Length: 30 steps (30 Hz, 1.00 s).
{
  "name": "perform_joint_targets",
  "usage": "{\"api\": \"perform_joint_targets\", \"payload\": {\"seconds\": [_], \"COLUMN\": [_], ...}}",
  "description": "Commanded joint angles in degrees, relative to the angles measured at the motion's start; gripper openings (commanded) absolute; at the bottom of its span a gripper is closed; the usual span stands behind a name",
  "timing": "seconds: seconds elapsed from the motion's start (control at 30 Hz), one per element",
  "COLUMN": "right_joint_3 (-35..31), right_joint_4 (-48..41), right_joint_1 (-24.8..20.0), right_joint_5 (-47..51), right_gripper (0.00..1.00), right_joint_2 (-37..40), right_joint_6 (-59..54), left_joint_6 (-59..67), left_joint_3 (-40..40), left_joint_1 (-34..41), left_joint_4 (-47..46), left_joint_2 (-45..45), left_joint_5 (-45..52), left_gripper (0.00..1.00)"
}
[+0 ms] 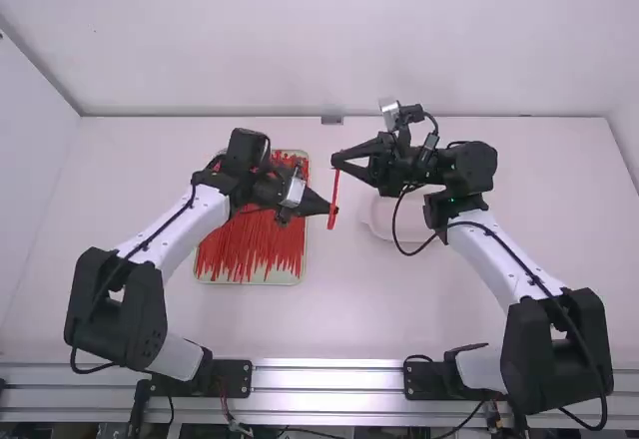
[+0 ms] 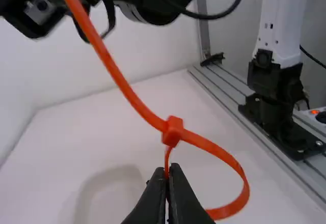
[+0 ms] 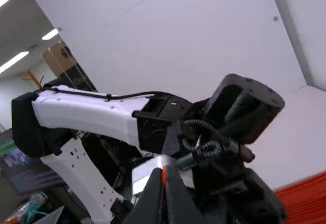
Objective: Fasten the cable tie
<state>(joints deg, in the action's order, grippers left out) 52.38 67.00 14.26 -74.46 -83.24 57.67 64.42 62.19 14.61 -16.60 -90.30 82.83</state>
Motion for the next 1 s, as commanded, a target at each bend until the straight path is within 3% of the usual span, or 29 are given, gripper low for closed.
{"api": "perform_joint_targets", "payload": {"seconds": [0.0, 0.1, 0.23, 0.57, 0.97], "right_joint_3": [1.6, 1.6, 1.6, 1.6, 1.6], "right_joint_4": [1.4, 1.4, 1.4, 1.4, 1.6], "right_joint_1": [0.0, 0.0, 0.1, 0.8, -0.2], "right_joint_5": [4.5, 4.9, 5.5, 5.5, 5.4], "right_gripper": [0.00, 0.00, 0.00, 0.00, 0.00], "right_joint_2": [1.3, 1.2, 1.3, 1.3, 1.3], "right_joint_6": [-0.5, -0.5, -0.5, -0.5, 0.0], "left_joint_6": [7.2, 10.2, 10.6, -5.7, -14.7], "left_joint_3": [-0.8, -1.1, -3.6, -13.0, -15.4], "left_joint_1": [1.3, 2.4, 3.1, 2.8, 2.8], "left_joint_4": [-3.4, -6.9, -4.6, 20.7, 32.2], "left_joint_2": [-0.9, -0.9, -0.9, -0.9, -0.9], "left_joint_5": [-7.3, -9.4, -10.3, -8.4, -6.9], "left_gripper": [0.02, 0.02, 0.02, 0.02, 0.02]}}
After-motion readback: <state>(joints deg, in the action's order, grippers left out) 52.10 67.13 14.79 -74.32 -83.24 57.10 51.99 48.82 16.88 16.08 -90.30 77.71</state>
